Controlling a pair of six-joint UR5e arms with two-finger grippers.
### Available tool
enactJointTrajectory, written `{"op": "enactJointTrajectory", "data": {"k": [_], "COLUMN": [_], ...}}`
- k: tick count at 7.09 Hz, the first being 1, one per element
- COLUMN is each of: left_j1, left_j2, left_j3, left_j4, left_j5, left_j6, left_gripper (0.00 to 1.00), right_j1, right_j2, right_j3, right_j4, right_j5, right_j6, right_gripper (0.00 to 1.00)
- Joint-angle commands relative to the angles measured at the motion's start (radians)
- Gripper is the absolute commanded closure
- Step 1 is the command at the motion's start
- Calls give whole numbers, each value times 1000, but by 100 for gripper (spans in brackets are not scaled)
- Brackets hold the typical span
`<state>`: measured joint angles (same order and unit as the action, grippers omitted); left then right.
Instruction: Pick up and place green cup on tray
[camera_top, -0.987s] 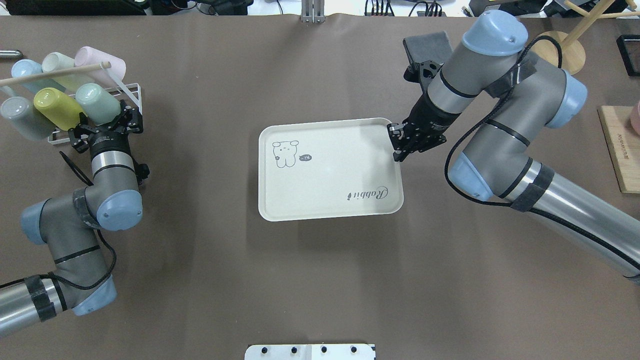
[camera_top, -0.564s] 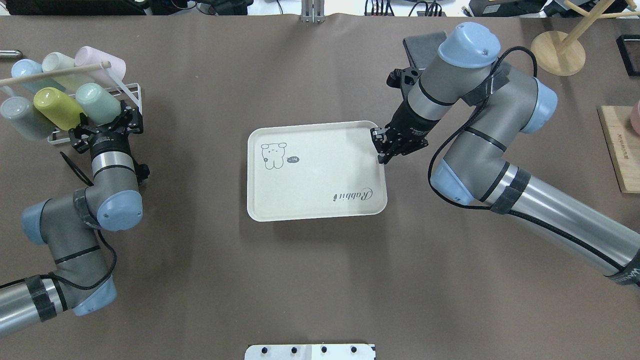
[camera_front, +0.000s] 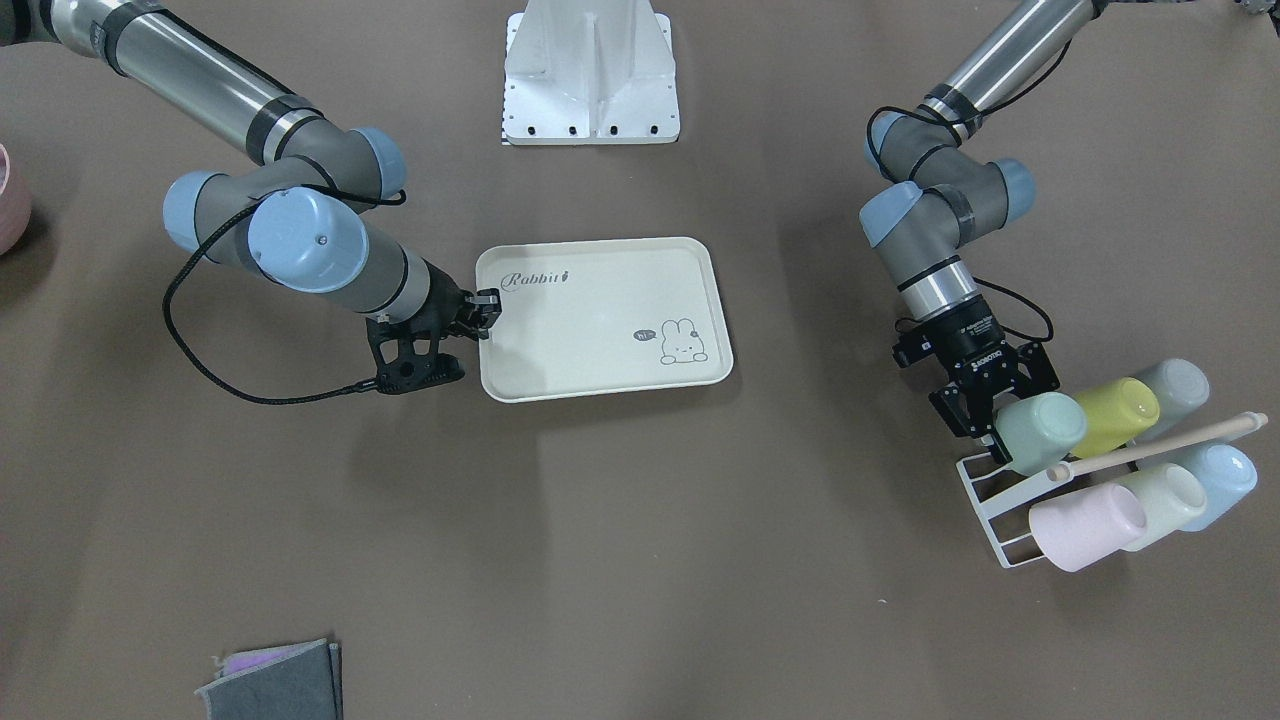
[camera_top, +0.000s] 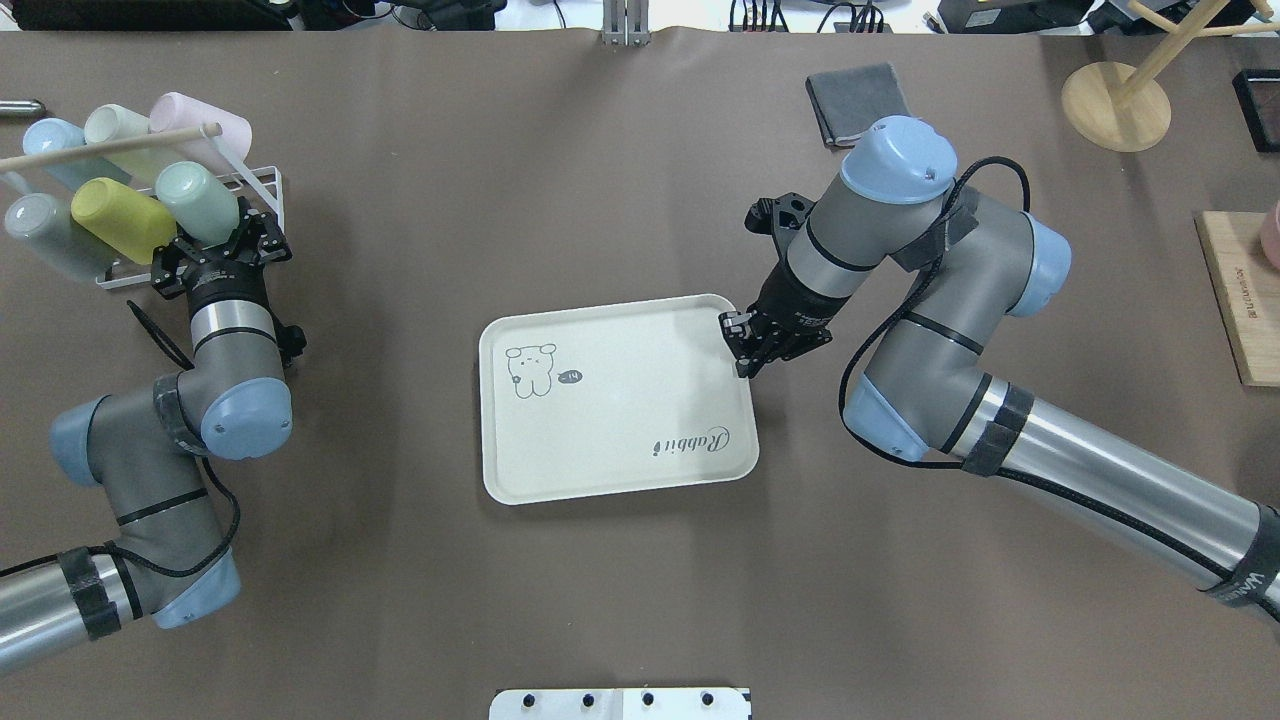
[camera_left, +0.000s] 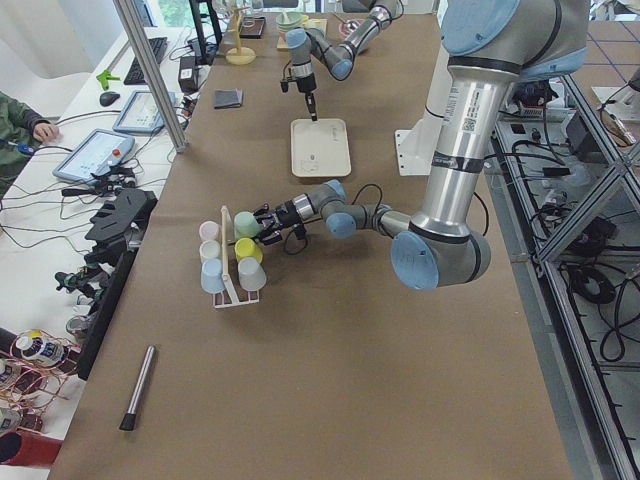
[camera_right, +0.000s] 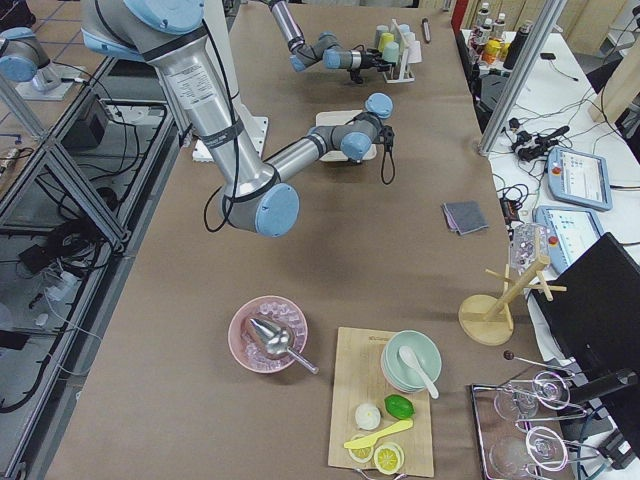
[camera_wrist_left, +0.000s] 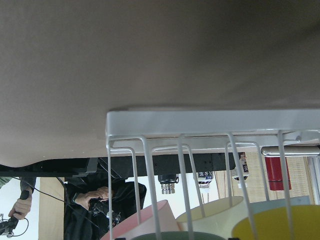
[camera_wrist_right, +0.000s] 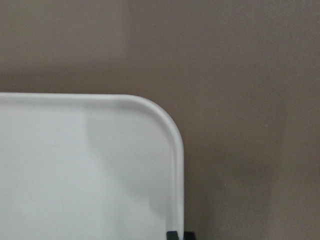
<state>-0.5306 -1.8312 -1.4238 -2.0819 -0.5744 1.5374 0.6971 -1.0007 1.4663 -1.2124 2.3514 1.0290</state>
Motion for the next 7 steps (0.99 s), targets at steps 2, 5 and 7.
{"op": "enactJointTrajectory", "data": {"k": [2,5,7], "left_j1": [-3,-14,-15], "left_j2": [1,10,15], "left_j3": [-7,-26,-26], "left_j4": [-1,-62,-141], "left_j5": [-1,1,14], "left_j6": [1,56,124], "left_gripper": [32,32,32], "right_j1": [-2,-1,-5], "right_j2": [-16,-32,-39], "right_j3": [8,-1,-1], "right_j4": [0,54,76], "right_j5": [-12,-33,-43], "right_j6": [89,143,157], "right_gripper": [100,100,100]}}
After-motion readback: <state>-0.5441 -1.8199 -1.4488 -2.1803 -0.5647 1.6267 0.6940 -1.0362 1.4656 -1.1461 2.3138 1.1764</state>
